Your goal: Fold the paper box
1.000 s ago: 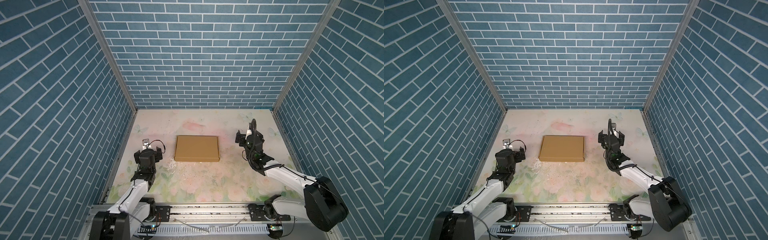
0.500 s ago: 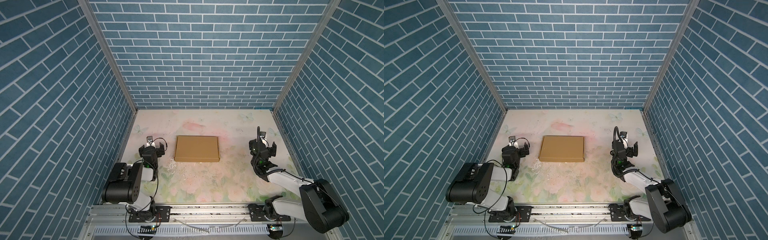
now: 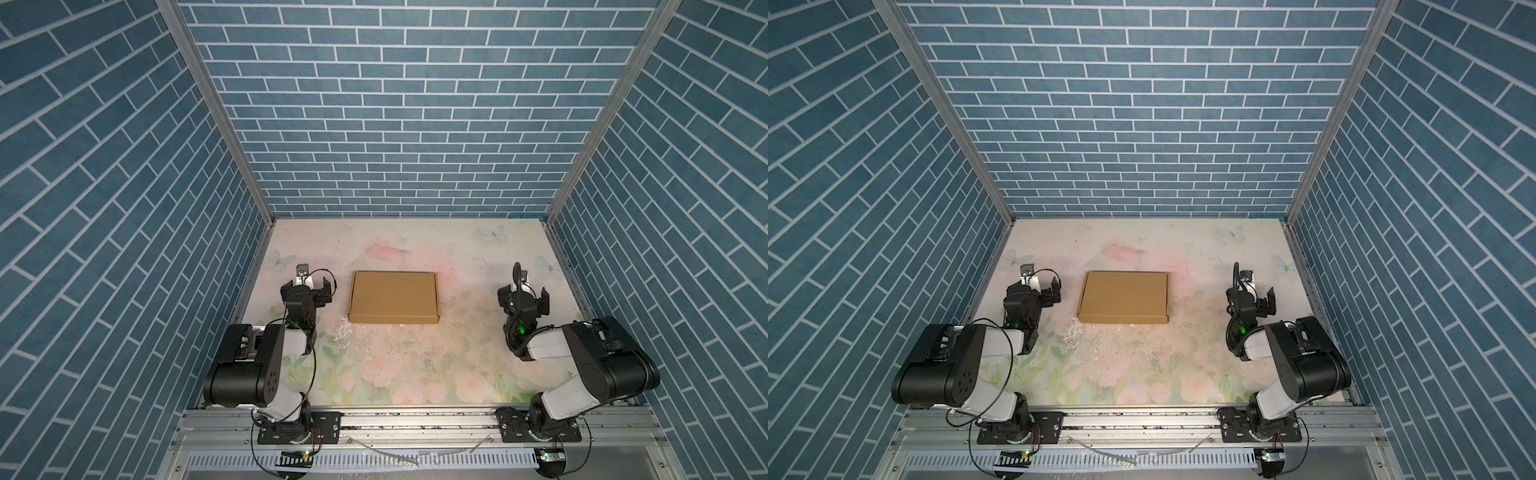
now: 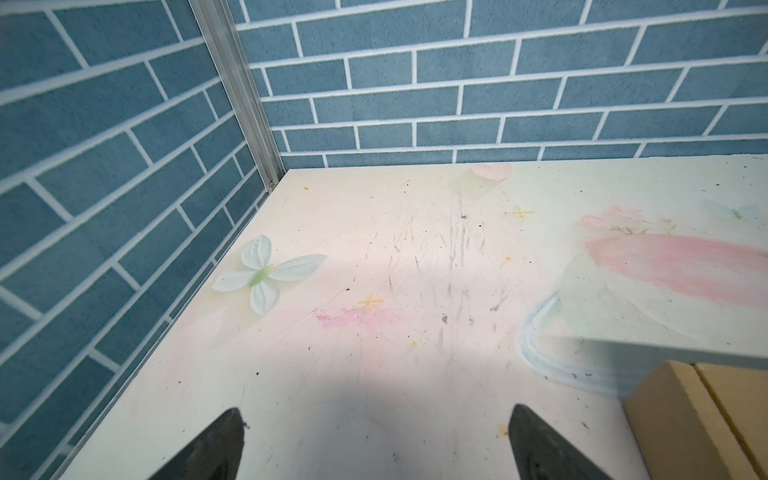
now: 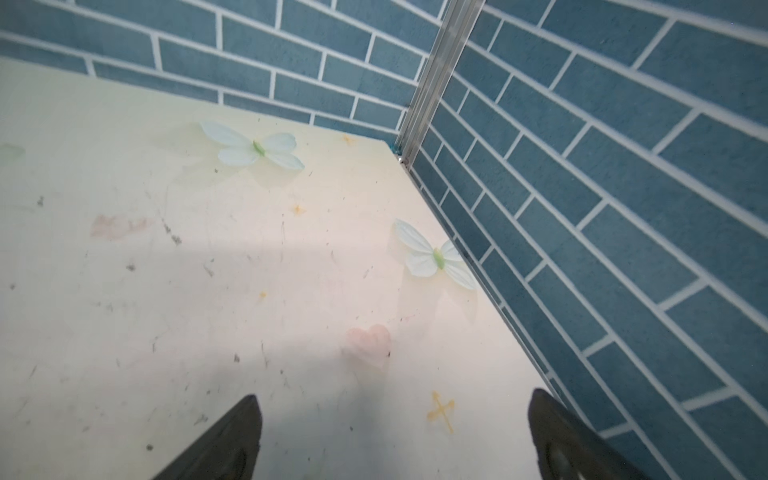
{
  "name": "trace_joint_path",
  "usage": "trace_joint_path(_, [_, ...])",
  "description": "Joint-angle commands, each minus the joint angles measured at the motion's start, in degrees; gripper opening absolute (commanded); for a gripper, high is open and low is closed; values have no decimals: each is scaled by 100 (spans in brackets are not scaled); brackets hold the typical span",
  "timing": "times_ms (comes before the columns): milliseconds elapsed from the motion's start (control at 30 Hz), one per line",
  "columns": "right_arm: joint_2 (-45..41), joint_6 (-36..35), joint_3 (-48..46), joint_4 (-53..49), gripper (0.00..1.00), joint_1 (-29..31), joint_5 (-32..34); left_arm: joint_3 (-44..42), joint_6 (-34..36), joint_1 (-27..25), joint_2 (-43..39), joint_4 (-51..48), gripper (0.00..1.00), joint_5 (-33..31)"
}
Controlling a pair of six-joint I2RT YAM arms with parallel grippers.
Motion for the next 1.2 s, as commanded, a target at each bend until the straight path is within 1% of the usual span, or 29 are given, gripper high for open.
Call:
trace_joint_path(0, [-89, 15, -130, 589, 99, -71, -263, -38, 35, 16, 14, -22, 100, 25])
trace_joint_path(233, [-108, 44, -131, 550, 99, -100, -322, 44, 45, 16, 21, -159, 100, 47])
trace_joint_path(567, [-196, 128, -133, 356, 99, -236, -719, 41, 47, 16, 21, -155, 99, 40])
trace_joint_path(633, [-233, 151, -116, 237, 99, -279, -897, 39, 44, 16, 21, -155, 100, 38])
trace_joint_path(733, [-329, 248, 12, -200, 99, -435, -1323, 46, 47, 16, 21, -161, 100, 35])
trace_joint_path(900, [-429, 582, 247, -877, 99, -922, -2238, 45, 44, 16, 21, -155, 100, 37])
trace_joint_path(967, [-412, 669, 321, -1031, 99, -1062, -2484, 48, 48, 16, 22, -155, 100, 44])
trace_joint_path(1067, [-362, 836, 319, -986, 99, -1249, -2740, 43, 46, 16, 21, -159, 100, 38])
trace_joint_path(1100, [-261, 920, 229, -771, 99, -1332, -2801, 42, 47, 15, 21, -161, 100, 36])
trace_joint_path(1133, [14, 907, 114, -157, 99, -1362, -2866, 45, 46, 15, 22, -162, 100, 40])
trace_joint_path(1167, [-4, 842, 103, -368, 99, -1337, -2805, 40, 51, 16, 21, -157, 99, 35])
